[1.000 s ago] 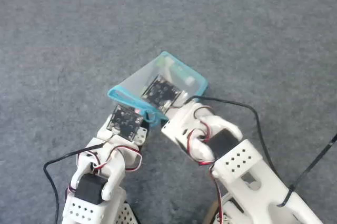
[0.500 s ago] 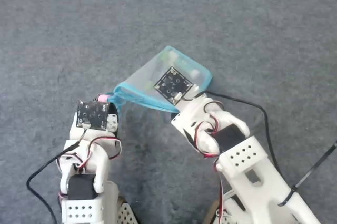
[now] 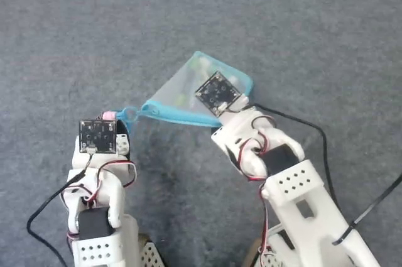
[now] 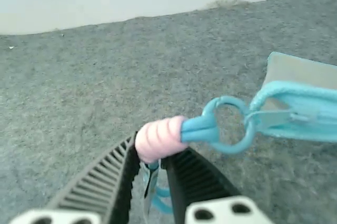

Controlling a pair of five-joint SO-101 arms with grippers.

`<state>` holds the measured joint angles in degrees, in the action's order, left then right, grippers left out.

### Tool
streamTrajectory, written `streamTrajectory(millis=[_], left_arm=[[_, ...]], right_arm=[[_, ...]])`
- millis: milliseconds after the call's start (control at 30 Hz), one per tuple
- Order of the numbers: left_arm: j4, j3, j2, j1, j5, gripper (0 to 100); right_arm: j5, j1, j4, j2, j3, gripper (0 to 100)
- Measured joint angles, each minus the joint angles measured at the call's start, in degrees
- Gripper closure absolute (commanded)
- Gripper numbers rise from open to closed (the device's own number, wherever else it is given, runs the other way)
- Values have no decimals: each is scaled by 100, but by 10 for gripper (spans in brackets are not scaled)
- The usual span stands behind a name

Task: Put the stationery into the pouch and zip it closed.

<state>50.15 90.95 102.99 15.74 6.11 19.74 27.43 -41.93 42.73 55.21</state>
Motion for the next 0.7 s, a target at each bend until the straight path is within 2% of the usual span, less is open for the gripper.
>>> streamTrajectory(millis=[400, 700], left_arm=[[0, 0, 0, -9, 0, 988], [0, 141, 0, -9, 0, 988]], right_arm=[[0, -791, 484, -1301, -492, 993], [0, -818, 484, -1705, -668, 993]])
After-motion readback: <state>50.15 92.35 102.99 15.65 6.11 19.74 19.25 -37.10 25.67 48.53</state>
